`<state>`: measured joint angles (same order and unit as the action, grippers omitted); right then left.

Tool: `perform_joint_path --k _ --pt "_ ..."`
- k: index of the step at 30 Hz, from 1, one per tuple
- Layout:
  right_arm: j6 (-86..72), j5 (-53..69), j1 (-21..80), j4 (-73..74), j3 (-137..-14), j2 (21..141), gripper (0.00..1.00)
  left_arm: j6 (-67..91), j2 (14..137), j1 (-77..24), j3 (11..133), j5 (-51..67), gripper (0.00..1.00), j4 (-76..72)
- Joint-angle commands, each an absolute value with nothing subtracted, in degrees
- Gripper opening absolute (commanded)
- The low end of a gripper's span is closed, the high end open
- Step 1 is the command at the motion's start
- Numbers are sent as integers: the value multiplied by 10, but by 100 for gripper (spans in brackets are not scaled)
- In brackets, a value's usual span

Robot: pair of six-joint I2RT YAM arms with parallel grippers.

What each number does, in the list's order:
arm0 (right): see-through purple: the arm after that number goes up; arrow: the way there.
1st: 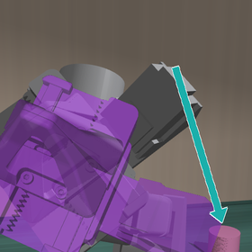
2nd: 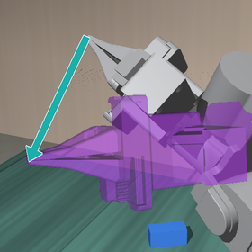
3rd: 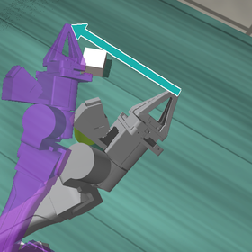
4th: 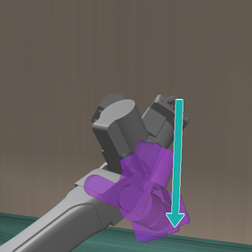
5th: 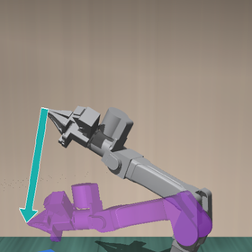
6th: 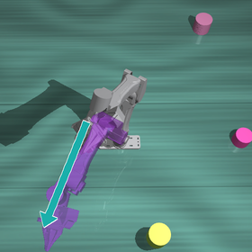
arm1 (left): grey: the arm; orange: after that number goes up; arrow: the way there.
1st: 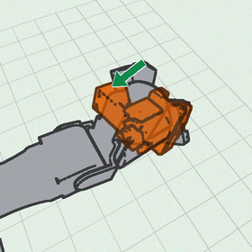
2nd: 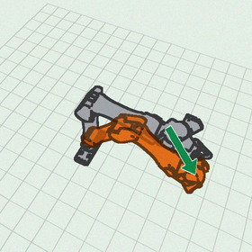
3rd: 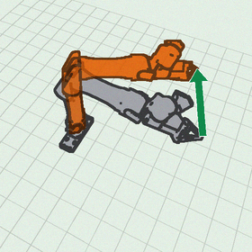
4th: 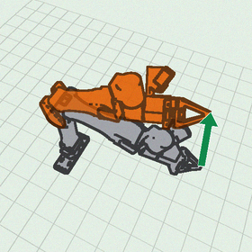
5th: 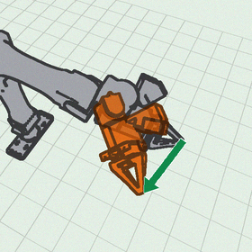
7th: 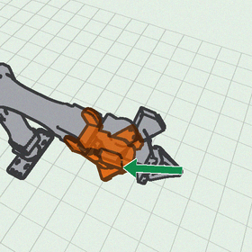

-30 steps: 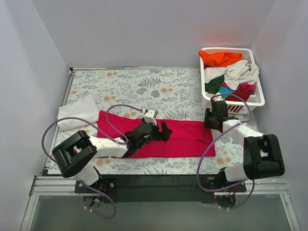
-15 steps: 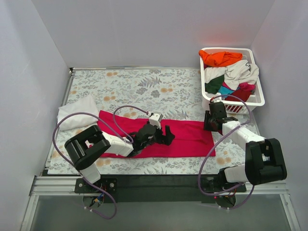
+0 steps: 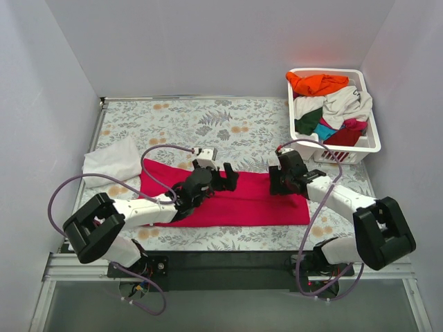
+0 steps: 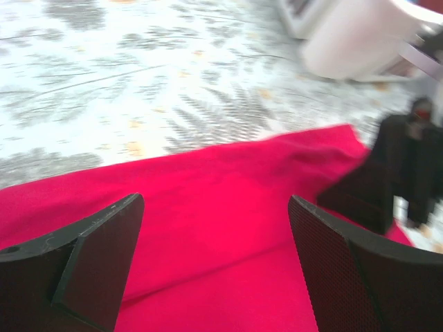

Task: Fold and stack the t-shirts
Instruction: Fold the tshirt

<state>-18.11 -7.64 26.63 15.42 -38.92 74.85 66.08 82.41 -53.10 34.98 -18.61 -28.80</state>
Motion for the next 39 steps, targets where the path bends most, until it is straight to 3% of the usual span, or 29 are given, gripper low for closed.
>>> perform_joint_path --k 1,10,27,34,39 --pt "-197 -47 275 113 -408 786 47 666 814 -494 333 -272 79 -196" --pt "-208 -93 245 129 -395 834 52 700 877 -482 330 -251 79 -176" --pt "-200 -91 110 154 -318 743 62 711 1034 -533 415 -82 79 -309" --pt "-180 -52 126 181 -366 672 59 692 927 -541 429 -101 79 -274" --pt "-173 -79 211 207 -454 650 60 668 802 -537 446 -177 83 -170"
